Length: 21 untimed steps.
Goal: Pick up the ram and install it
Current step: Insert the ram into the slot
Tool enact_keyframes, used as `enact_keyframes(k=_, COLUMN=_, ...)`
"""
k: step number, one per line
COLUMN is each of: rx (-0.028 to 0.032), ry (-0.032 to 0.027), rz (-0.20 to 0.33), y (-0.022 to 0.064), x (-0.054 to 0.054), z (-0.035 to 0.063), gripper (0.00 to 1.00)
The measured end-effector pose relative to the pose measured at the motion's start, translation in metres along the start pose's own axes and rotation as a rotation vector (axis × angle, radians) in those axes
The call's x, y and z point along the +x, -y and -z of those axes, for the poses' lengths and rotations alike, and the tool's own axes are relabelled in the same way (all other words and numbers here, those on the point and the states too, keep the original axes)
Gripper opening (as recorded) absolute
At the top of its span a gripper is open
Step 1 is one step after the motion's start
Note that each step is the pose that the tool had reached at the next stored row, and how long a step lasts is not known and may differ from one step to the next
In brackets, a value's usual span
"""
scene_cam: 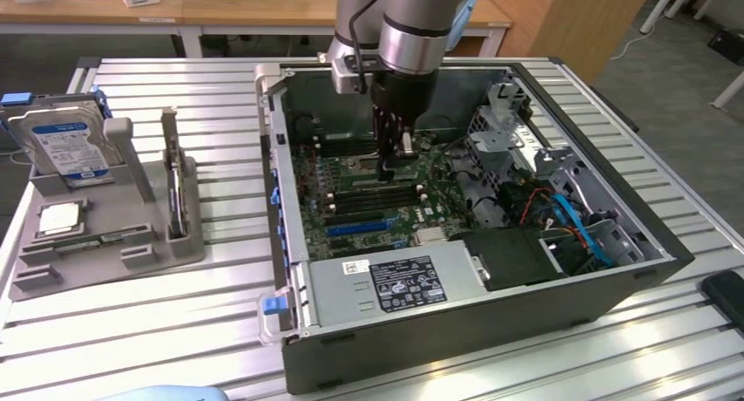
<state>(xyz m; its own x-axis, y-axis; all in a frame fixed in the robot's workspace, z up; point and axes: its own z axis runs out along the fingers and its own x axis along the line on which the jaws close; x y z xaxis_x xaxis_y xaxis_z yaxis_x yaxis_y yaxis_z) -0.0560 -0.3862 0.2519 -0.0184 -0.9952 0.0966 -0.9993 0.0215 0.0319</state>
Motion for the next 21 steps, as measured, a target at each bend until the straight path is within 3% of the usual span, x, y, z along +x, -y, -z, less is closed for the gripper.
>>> enact_keyframes(k=12, rx=0.0017, ry=0.0002, rz=-0.003, y=0.0007, x=-0.0008, z=-0.0086, gripper=0.13)
enact_keyframes(k=21, rx=0.0018, ry=-0.0005, rz=-0.003, y=0.0008, x=-0.0009, z=-0.0095, gripper=0.13)
